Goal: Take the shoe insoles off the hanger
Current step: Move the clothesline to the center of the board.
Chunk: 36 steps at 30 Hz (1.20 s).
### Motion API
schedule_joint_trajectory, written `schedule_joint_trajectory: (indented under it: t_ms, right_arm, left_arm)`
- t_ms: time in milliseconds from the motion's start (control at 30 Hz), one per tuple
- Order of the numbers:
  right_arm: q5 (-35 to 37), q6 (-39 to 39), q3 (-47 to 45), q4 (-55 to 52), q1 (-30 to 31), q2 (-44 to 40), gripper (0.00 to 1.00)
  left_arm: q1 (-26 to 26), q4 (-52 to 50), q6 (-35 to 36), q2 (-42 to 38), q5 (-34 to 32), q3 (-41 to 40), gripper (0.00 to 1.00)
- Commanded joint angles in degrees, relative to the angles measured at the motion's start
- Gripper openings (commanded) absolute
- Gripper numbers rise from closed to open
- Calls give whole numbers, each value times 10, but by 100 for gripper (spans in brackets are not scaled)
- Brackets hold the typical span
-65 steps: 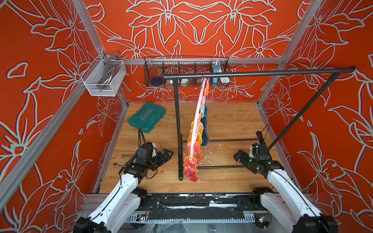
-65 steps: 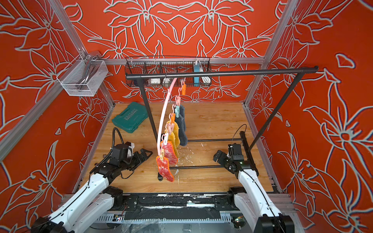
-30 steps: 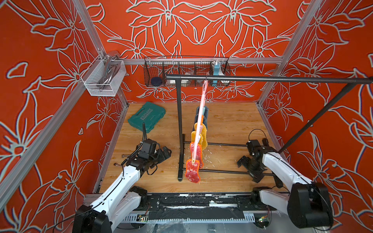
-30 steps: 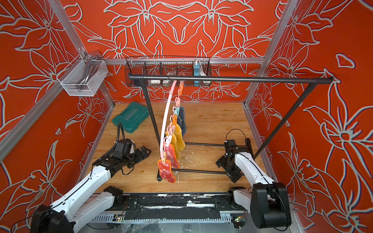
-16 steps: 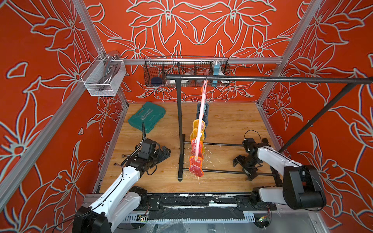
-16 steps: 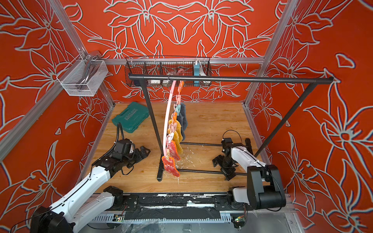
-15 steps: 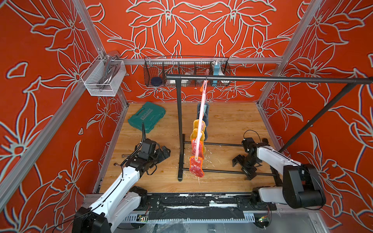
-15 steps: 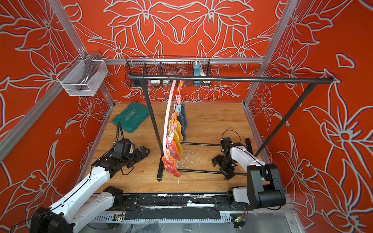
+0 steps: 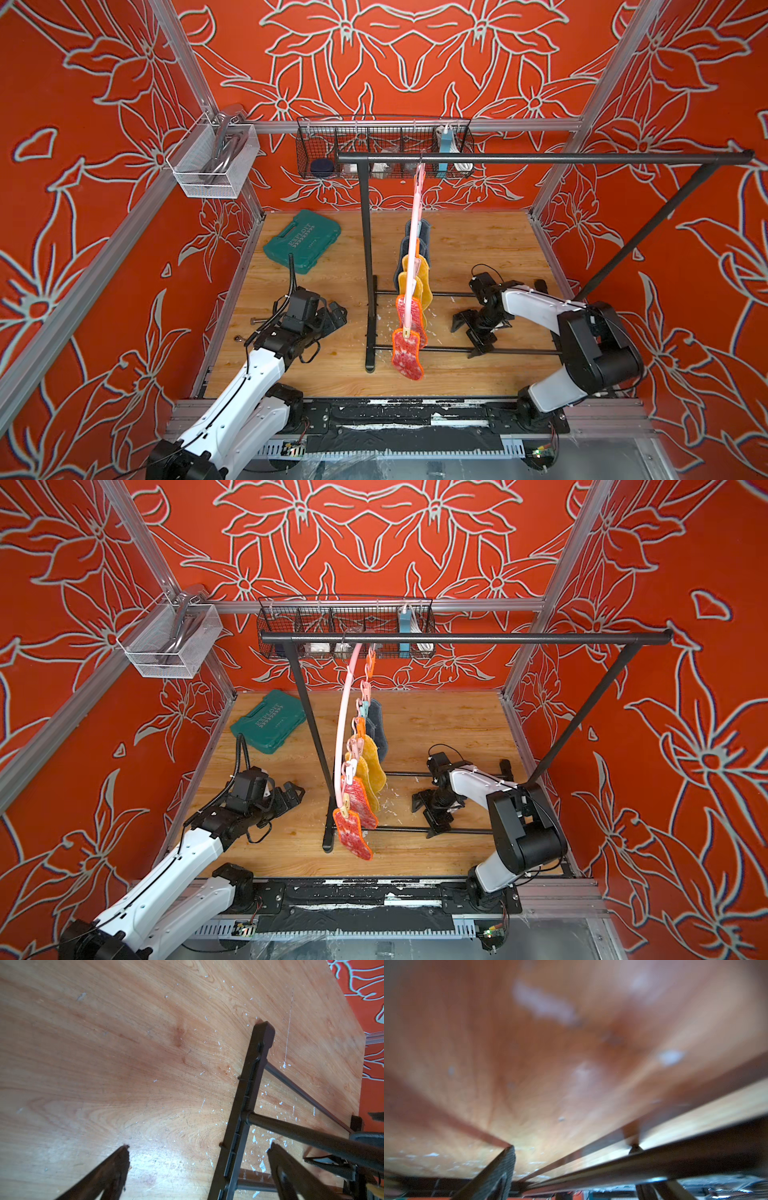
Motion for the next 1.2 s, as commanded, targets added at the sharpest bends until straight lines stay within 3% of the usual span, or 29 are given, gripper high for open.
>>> schedule_joint_trajectory:
  t_ms: [0,333,633,900,1167]
  right_arm:
    - [11,56,4,251,25,49,86]
    - [2,146,88,327,79,135,85]
    - [-29,142,128,341,96,176,85]
    - [-9,21,109,228,91,108,89]
    - [67,-178,95,95,69,53,97]
  left_arm:
    - [-3,-22,0,-20,-20,7,98]
    - [-3,-28,0,-32,-23,4,98]
    - [-3,-25,-4,-35,-20,-5,98]
    - [-3,-19,-5,-33,-11,-11,98]
    - [-3,-4,-9,-15,7,-24,98]
